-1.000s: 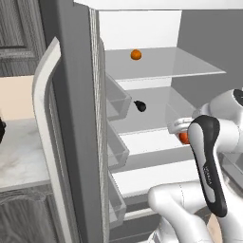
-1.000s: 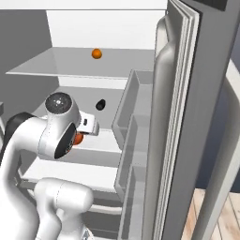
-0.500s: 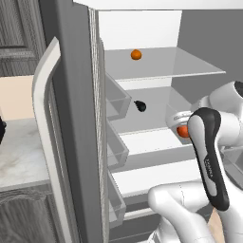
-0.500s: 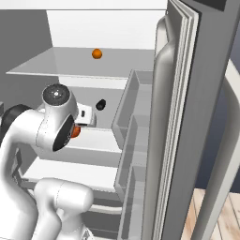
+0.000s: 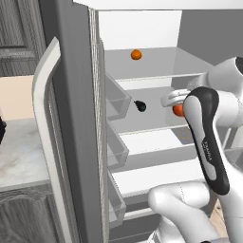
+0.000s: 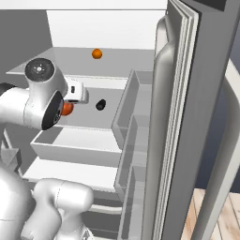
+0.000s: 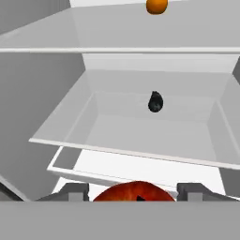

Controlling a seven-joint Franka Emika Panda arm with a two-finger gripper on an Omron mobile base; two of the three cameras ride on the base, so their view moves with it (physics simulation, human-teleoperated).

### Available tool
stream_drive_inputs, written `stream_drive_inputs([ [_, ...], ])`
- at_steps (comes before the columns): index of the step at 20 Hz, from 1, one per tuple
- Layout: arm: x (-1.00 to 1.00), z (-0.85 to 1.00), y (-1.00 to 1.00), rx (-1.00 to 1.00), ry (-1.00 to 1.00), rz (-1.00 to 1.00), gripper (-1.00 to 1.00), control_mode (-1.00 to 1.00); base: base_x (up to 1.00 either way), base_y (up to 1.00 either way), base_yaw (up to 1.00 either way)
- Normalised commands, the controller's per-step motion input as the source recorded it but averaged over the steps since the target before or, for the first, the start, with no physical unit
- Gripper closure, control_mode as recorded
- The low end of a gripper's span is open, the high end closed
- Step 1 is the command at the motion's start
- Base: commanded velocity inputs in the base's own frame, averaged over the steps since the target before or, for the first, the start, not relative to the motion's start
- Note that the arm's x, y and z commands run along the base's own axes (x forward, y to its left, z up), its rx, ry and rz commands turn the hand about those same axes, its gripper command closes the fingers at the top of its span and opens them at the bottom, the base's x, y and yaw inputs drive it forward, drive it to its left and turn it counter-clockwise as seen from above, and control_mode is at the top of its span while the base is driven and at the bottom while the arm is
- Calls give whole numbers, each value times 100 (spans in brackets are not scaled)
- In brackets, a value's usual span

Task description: Place the apple in the correct fridge rack based on whether it is a fruit or vegetable. Finally, close the fridge door.

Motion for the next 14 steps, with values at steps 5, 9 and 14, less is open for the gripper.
stream_drive_inputs([
  [5,33,51,0,0,-23,2,100,-100,0,0,0],
  [9,50,36,-4,0,-16,0,100,-100,0,0,0],
  [14,74,26,-5,0,-3,0,100,-100,0,0,0],
])
